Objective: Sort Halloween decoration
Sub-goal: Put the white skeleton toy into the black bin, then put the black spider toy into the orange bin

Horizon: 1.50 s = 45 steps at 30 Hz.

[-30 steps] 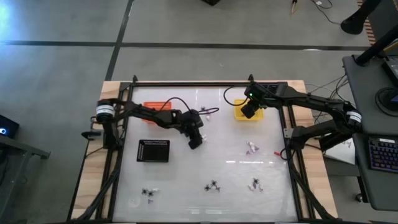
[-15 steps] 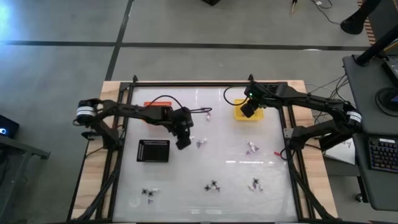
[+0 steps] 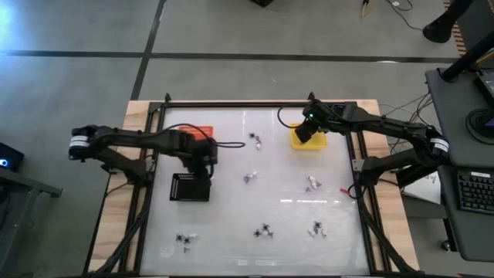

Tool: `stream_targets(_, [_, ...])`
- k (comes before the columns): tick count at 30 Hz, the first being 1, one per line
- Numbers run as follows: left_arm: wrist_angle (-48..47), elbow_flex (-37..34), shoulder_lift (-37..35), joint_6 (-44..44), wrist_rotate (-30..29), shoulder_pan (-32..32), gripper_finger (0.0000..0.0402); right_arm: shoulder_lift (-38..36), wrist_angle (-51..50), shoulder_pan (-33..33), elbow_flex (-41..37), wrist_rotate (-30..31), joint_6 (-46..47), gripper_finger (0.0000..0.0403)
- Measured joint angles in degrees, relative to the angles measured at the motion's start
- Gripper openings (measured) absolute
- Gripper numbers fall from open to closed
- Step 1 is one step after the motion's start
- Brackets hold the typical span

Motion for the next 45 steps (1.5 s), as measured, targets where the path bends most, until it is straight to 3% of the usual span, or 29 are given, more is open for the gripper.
stream_targets(8, [-5.3,-1.0,-2.6,1.9,1.1,-1.1,0.0000,0.0,1.5,0.0,0.0,-2.9,3.6,0.0123])
stream_targets(16, [-5.4,-8.9,-3.4,2.8,1.9,-1.1,0.0002,0.0,1.6,0.0,0.0,-3.0,8.8,0.0123])
stream_targets(21, [-4.6,-12.0,-3.5,2.9,1.9,-1.1,0.0024,0.0,2.7,0.0,0.0,-3.0,8.9,0.0123])
stream_targets(33, [-3.8,-12.8,-3.9,6.5,1.4,-1.1,0.0082,0.6,13.8,0.0,0.0,-5.4,9.0,0.0123])
stream_targets(41, [-6.7,-12.7,-7.7,6.6,1.4,-1.1,0.0098,6.0,23.7,0.0,0.0,-6.2,13.7,0.0123])
stream_targets(45, [-7.6,-12.7,-12.3,6.9,1.3,-1.1,0.0099,10.4,33.1,0.0,0.1,-12.4,13.9,0.0123])
